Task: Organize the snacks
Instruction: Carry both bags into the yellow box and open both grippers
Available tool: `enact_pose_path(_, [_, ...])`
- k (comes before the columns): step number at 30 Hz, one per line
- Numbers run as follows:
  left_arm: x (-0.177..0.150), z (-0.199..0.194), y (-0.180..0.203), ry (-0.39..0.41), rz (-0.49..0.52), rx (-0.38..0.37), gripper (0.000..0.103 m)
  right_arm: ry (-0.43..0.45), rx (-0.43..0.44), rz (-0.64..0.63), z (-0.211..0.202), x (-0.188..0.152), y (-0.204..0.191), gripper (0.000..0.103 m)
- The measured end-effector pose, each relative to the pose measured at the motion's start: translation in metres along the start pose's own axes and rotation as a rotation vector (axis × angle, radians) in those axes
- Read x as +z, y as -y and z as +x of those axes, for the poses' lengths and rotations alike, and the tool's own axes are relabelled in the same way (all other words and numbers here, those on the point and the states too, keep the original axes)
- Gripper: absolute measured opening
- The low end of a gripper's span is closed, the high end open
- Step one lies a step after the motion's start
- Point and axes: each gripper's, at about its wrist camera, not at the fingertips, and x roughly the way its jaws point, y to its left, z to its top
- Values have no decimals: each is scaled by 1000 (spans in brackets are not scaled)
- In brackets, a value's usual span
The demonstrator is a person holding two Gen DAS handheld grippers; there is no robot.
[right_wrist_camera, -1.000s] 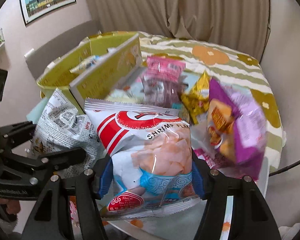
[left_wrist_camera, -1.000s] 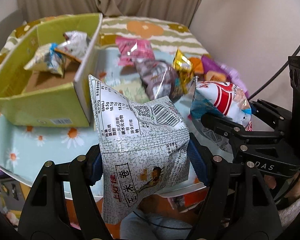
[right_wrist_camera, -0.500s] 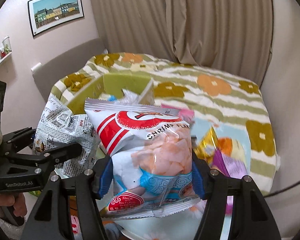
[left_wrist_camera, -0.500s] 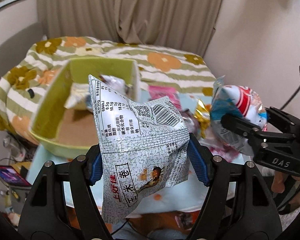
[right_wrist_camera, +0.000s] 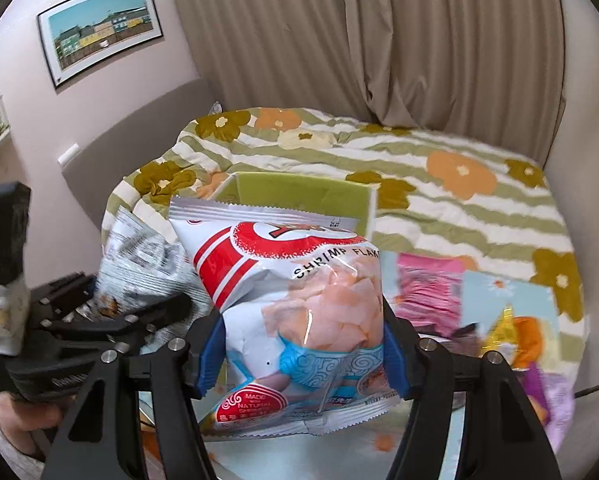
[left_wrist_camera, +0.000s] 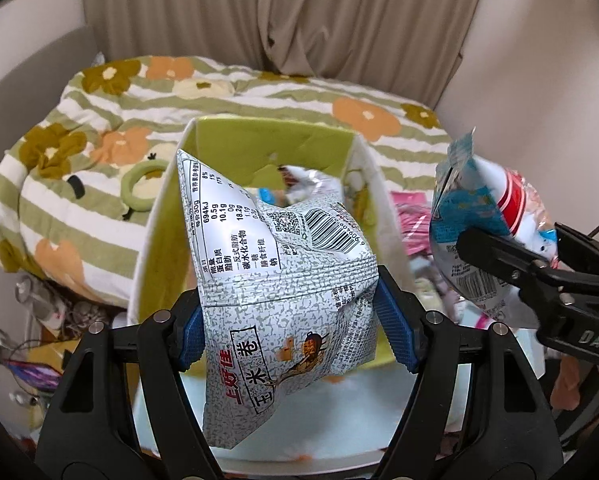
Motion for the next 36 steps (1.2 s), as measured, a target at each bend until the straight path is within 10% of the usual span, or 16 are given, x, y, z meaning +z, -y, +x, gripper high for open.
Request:
enact_pose_path(8, [6,64,-36,-123,36,-34,71,-64,-45,75,48,13,-22,61])
enact_pose_path(15, [2,86,-51,-173,21,-48,95,-112,-94,115,68,11,-20,61])
enact_pose_path(36, [-17,39,-58,-103,22,132,95,-174,22,124,97,17,-23,62])
